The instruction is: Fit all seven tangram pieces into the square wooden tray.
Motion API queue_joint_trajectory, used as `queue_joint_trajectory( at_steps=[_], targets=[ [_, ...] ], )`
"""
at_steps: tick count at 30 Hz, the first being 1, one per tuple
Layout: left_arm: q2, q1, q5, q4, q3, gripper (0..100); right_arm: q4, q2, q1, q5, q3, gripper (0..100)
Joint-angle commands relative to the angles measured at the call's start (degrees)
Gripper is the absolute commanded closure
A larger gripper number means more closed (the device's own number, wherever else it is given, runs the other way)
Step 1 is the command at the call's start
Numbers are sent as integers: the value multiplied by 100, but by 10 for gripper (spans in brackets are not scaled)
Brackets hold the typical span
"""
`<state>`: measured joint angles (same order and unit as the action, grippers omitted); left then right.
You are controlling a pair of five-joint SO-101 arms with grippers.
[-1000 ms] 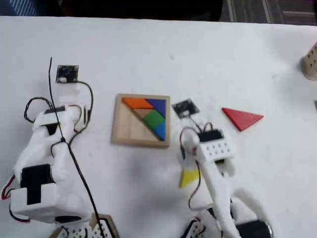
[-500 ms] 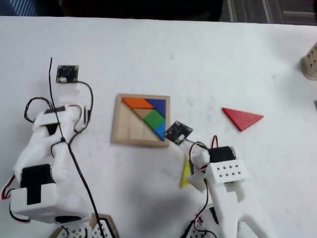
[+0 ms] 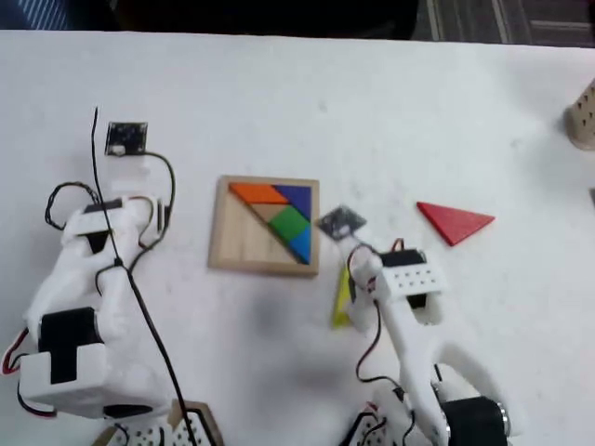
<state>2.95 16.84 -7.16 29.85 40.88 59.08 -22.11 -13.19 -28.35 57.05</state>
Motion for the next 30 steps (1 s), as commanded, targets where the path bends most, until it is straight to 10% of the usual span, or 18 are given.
queue_joint_trajectory(
  at_steps=[1, 11, 20, 30],
  targets=[
    [-22, 57, 97, 9, -343, 831, -268, 189, 75, 308, -730, 981],
    [-4, 40, 97, -123, -343, 831, -444, 1965, 356, 404, -2075, 981],
    [-4, 40, 97, -123, -343, 831, 391, -84, 523, 1591, -1415, 981],
    [-13, 57, 97, -79, -325, 831, -321, -207, 22, 870, 0, 981]
  ],
)
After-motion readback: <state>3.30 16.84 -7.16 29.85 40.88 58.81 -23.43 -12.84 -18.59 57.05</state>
